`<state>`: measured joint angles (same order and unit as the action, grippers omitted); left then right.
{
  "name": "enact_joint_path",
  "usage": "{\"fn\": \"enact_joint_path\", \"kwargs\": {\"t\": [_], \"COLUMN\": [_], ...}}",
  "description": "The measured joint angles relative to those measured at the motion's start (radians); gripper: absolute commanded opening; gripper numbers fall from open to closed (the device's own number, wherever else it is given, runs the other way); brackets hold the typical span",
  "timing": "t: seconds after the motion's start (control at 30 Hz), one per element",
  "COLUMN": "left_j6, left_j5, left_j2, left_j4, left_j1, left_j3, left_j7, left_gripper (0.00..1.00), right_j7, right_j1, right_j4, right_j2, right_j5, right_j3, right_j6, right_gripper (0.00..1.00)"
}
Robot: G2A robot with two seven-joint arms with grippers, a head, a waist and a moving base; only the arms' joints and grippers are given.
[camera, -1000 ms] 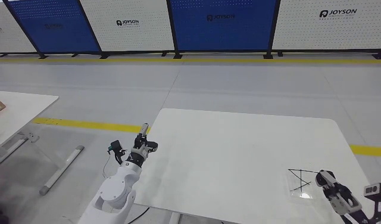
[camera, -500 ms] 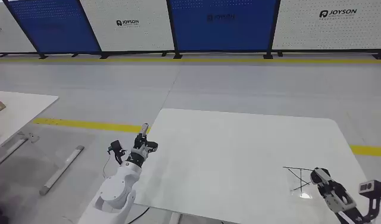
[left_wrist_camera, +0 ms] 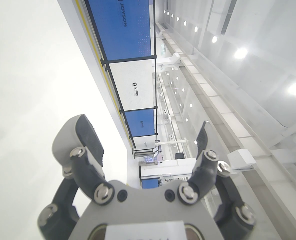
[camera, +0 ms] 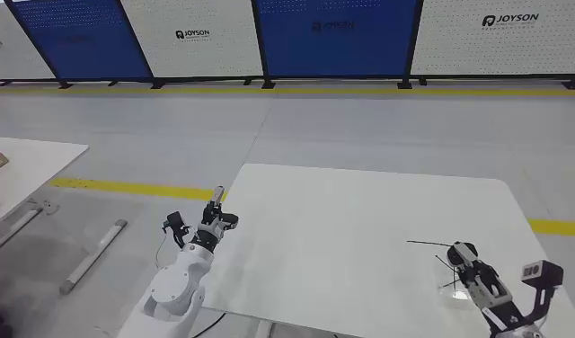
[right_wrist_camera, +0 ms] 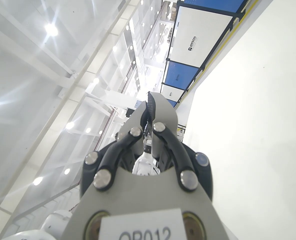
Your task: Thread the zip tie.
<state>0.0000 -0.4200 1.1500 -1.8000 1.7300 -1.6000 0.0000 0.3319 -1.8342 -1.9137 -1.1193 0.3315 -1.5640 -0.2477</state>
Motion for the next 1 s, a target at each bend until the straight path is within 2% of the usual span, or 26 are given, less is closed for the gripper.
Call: {"fn": "enact_joint_path", "kwargs": {"t": [0.23, 0.33, 0.43, 0.5, 1.0], "left_j6": [0.0, 0.0, 0.0, 0.0, 0.0], "left_j5": [0.0, 0.0, 0.0, 0.0, 0.0], "left_j2": [0.0, 0.0, 0.0, 0.0, 0.0], "left_j4": [0.0, 0.0, 0.0, 0.0, 0.0], "left_j1": [0.0, 0.0, 0.0, 0.0, 0.0], "left_j3": [0.0, 0.0, 0.0, 0.0, 0.0], "left_j7": [0.0, 0.0, 0.0, 0.0, 0.0], "left_gripper": [1.0, 1.0, 1.0, 1.0, 1.0], "right_j7": [-0.018, -0.089, -0.182, -0.198, -0.195], "right_j1": [0.005, 0.018, 0.036, 0.043, 0.043], "right_j4": [0.0, -0.009, -0.009, -0.011, -0.011], "right_j2": [-0.002, -0.011, -0.021, -0.025, -0.024], "right_j5": [-0.012, -0.053, -0.167, -0.203, -0.2], "right_j3": [0.007, 0.063, 0.132, 0.16, 0.159], "right_j6": [0.004, 0.01, 0.026, 0.039, 0.039], "right_gripper": [0.0, 0.0, 0.0, 0.0, 0.0]}}
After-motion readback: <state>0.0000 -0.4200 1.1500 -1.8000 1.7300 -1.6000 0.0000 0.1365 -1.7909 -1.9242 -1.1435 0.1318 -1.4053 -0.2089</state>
